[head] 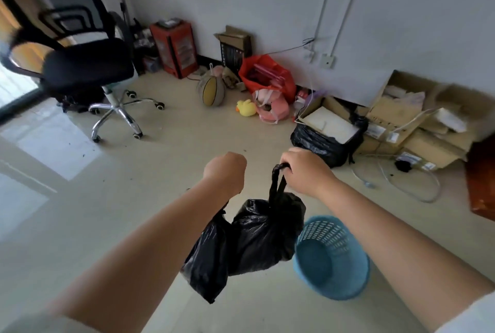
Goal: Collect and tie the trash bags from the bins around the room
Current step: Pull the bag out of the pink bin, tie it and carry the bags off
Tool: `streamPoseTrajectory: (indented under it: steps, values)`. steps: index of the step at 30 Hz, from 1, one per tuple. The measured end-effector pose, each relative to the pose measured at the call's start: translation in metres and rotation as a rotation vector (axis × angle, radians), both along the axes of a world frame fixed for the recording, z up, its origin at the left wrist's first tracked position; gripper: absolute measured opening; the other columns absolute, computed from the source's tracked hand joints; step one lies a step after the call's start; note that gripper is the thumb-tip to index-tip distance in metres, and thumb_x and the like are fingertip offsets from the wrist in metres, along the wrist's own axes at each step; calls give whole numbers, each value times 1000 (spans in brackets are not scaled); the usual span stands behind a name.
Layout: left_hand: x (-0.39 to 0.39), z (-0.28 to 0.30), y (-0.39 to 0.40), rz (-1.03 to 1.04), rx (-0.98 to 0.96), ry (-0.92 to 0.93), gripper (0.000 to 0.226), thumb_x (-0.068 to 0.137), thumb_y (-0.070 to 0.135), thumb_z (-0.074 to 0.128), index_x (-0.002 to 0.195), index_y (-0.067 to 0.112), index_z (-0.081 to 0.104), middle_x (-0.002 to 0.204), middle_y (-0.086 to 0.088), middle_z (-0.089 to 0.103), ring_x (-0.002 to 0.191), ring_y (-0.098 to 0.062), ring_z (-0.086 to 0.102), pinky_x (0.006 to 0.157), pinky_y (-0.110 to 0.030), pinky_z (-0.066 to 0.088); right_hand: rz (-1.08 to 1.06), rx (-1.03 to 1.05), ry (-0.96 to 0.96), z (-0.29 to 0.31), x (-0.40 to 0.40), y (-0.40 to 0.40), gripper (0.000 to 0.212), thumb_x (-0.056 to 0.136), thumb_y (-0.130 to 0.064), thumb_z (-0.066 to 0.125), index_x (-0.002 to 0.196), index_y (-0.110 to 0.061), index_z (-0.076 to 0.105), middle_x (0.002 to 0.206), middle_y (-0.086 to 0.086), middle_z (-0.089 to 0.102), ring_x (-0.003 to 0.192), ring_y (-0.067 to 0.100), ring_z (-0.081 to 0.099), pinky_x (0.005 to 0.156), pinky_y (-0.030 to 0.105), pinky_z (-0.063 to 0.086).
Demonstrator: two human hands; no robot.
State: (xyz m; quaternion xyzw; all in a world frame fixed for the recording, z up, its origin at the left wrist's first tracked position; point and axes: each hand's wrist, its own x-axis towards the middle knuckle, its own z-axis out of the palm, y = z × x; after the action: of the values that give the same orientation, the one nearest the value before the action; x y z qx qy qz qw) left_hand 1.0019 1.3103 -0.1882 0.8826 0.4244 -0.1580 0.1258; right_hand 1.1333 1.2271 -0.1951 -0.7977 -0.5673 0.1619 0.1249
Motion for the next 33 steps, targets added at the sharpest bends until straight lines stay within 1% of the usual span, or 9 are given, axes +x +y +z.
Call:
streamPoseTrajectory:
  steps: [2,4,8,14,21,24,27,30,33]
  values:
    - [17,42,-14,-75,36,-23,33,84,-9,44,109,4,61,111,-12,60,103,-31,61,74,-32,49,-30,-4,-59,41,8,-24,24,89,-7,40,101,2,59,110,16,56,102,33,54,80,38,44]
    - [36,77,-34,-168,93,-55,34,85,-7,45,113,7,59,119,-10,59,109,-30,59,73,-31,46,-98,16,-109,77,16,-52,24,89,-7,40,102,1,59,112,16,56,104,31,54,79,35,44]
    - [73,122,-91,-359,192,-147,37,86,-4,46,118,9,61,122,-12,59,112,-32,58,76,-35,49,-292,28,-165,131,31,-127,22,87,-6,43,101,0,60,112,16,57,102,33,55,77,37,45]
    - [147,145,-208,-682,72,-181,33,85,0,47,110,7,67,118,-10,65,111,-29,59,89,-35,52,-604,-48,-189,158,53,-277,20,89,-6,44,101,-2,60,112,16,57,100,33,56,70,34,40]
    - [217,173,-415,-1103,81,-200,39,88,-2,41,115,10,65,125,-9,60,114,-27,57,84,-31,50,-1056,19,-212,180,61,-487,23,91,-9,44,103,1,61,110,15,60,102,33,56,78,35,44]
    - [239,179,-518,-1274,78,-197,39,88,-3,41,117,8,65,128,-9,59,116,-29,56,94,-37,51,-1222,35,-215,187,56,-589,25,90,-7,44,102,3,62,107,17,61,101,33,57,84,38,45]
    - [251,179,-634,-1461,93,-180,37,90,-1,40,119,8,63,128,-9,59,115,-28,57,96,-36,50,-1362,-43,-216,191,51,-700,24,89,-6,42,102,1,61,110,16,61,102,31,56,82,35,44]
    - [261,176,-752,-1596,-11,-183,31,90,3,44,111,4,66,123,-10,61,107,-24,57,95,-34,47,-1472,-161,-223,192,48,-813,25,90,-4,39,105,0,58,114,14,59,103,29,56,79,34,44]
    - [264,169,-866,-1698,-86,-215,28,85,-1,48,105,4,68,120,-12,62,111,-28,57,95,-34,47,-1591,-242,-248,192,39,-912,27,91,-2,35,110,0,54,116,14,55,89,25,51,80,35,45]
